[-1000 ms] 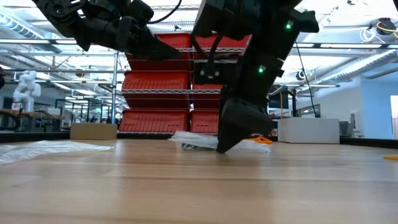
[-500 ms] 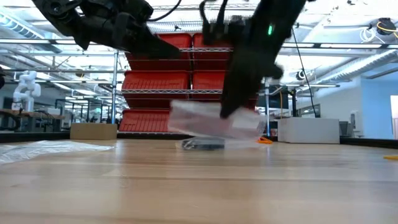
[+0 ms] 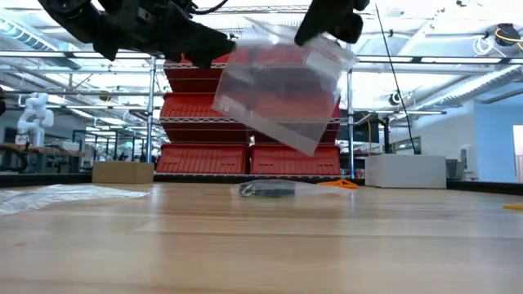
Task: Sort rubber bands
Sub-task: Open the top transparent zip bag
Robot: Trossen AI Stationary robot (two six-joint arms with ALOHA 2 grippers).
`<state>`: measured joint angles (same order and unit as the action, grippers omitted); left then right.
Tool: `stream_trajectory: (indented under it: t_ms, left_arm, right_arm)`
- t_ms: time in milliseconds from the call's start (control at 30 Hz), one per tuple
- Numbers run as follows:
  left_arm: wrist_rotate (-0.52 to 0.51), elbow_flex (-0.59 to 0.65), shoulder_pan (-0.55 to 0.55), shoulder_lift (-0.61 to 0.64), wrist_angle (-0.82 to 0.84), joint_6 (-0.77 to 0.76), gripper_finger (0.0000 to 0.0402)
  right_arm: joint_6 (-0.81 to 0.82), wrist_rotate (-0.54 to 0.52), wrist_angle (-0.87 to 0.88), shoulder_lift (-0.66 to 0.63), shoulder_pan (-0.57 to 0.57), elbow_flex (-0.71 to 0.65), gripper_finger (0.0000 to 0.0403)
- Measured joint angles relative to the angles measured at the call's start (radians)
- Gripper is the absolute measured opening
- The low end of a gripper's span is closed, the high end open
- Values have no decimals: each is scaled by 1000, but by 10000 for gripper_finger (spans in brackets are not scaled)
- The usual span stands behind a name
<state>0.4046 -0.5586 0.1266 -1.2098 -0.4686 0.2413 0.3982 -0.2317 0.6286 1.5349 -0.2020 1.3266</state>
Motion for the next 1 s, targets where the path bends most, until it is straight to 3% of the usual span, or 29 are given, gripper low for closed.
stream_trajectory:
  t_ms: [200, 533, 1000]
  left_arm:
    - [-150, -8, -26, 0, -74, 43, 153]
    - [-218, -8, -155, -60, -167, 309, 153]
    - [-247, -8, -158, -31, -124, 239, 153]
  right_arm:
    - [-12, 31, 1, -2, 0, 0, 1]
    - [-10, 56, -11, -2, 0, 0, 0]
    - [-9, 56, 11, -2, 0, 0, 0]
